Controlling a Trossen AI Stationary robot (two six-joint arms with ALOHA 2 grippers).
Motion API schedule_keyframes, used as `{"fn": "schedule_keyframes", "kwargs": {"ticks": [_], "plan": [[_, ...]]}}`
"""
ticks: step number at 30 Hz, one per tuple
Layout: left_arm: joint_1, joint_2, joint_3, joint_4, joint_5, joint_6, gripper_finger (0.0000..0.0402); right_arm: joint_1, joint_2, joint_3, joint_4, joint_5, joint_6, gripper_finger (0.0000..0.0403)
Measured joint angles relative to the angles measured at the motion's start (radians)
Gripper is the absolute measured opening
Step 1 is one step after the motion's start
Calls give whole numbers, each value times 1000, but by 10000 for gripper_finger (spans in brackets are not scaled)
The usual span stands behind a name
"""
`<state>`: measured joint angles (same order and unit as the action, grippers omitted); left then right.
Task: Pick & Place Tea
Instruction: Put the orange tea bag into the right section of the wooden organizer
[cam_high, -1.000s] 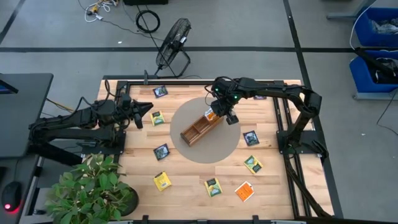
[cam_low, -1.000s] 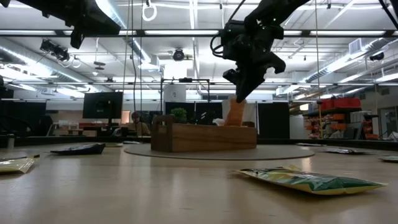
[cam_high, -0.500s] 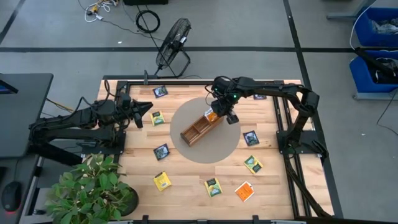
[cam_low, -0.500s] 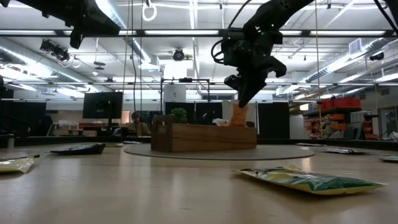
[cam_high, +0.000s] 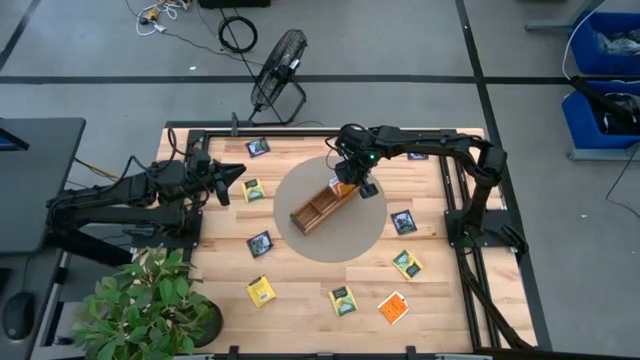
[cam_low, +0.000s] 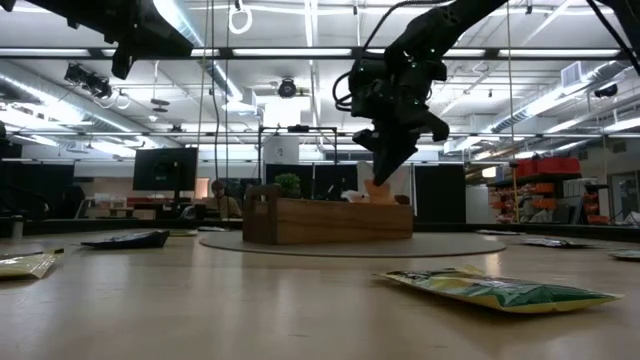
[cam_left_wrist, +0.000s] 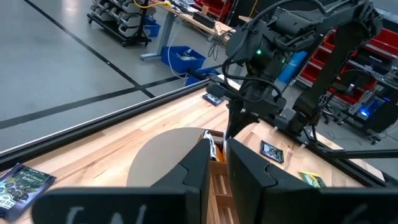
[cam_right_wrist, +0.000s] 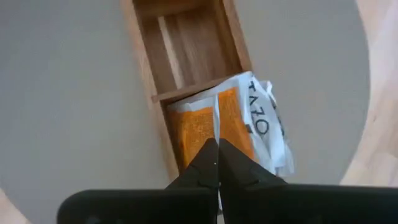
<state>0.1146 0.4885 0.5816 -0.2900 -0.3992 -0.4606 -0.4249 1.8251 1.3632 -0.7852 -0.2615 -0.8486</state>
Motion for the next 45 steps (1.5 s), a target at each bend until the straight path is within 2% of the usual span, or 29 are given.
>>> {"fn": "schedule_keyframes", "kwargs": {"ticks": [7,15,19,27,31,38,45], "plan": [[0,0,0,-3,0,0,57,4,-1,0,65,19,1,12],[0,0,0,-5,0,-1,57,21,2,0,62,17,1,46],[0,0,0,-7,-4,-1,57,28,2,0,85,18,6,84],[0,0,0,-8,-4,-6,57,23,1,0,112,36,75,186],[0,0,0,-10,-4,-8,57,23,-28,0,121,34,177,215],[0,2,0,-16,-4,-3,57,34,-103,0,119,-91,438,219],[0,2,0,-16,-4,0,57,77,-158,0,61,-208,578,215]]}}
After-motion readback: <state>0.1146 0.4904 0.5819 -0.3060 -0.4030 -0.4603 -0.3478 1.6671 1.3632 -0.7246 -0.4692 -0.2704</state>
